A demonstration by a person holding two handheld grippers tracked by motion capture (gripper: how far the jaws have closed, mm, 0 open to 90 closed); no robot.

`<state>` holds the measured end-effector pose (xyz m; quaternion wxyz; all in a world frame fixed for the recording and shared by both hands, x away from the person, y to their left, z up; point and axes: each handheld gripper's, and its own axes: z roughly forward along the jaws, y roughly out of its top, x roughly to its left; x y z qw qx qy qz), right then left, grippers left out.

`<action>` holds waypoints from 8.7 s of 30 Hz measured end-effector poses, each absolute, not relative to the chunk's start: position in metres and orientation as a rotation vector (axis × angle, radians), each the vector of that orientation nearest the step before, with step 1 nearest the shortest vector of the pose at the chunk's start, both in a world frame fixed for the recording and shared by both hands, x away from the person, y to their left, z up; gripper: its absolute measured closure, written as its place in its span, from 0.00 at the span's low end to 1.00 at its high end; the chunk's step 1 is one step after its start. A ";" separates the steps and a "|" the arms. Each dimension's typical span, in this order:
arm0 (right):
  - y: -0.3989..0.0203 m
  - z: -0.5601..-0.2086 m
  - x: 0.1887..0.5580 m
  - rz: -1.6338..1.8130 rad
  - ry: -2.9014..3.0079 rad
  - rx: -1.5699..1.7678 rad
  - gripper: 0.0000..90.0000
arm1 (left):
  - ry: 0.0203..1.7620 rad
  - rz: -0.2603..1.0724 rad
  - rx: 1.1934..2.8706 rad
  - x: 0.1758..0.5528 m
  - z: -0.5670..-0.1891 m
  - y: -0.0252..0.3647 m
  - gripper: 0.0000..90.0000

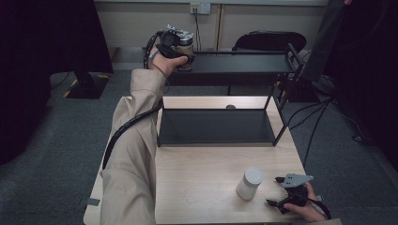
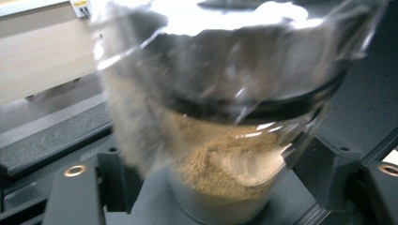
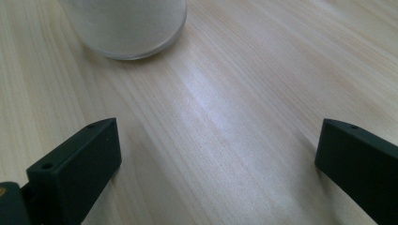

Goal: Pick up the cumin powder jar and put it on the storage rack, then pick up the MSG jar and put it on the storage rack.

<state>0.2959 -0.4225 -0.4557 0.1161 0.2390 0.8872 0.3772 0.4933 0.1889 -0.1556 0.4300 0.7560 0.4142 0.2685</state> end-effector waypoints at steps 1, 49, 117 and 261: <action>-0.422 -0.456 0.296 1.104 2.598 0.700 0.00 | 1.036 0.669 1.887 0.493 -0.156 0.189 0.25; -0.422 -0.456 0.296 1.105 2.598 0.701 0.00 | 0.966 0.602 1.824 0.425 -0.181 0.232 0.01; -0.422 -0.456 0.296 1.105 2.597 0.701 0.00 | 0.900 0.530 1.820 0.318 -0.320 0.264 0.02; -0.378 -0.424 0.316 1.503 2.533 0.549 0.15 | 0.958 0.435 2.160 0.271 -0.461 0.254 0.00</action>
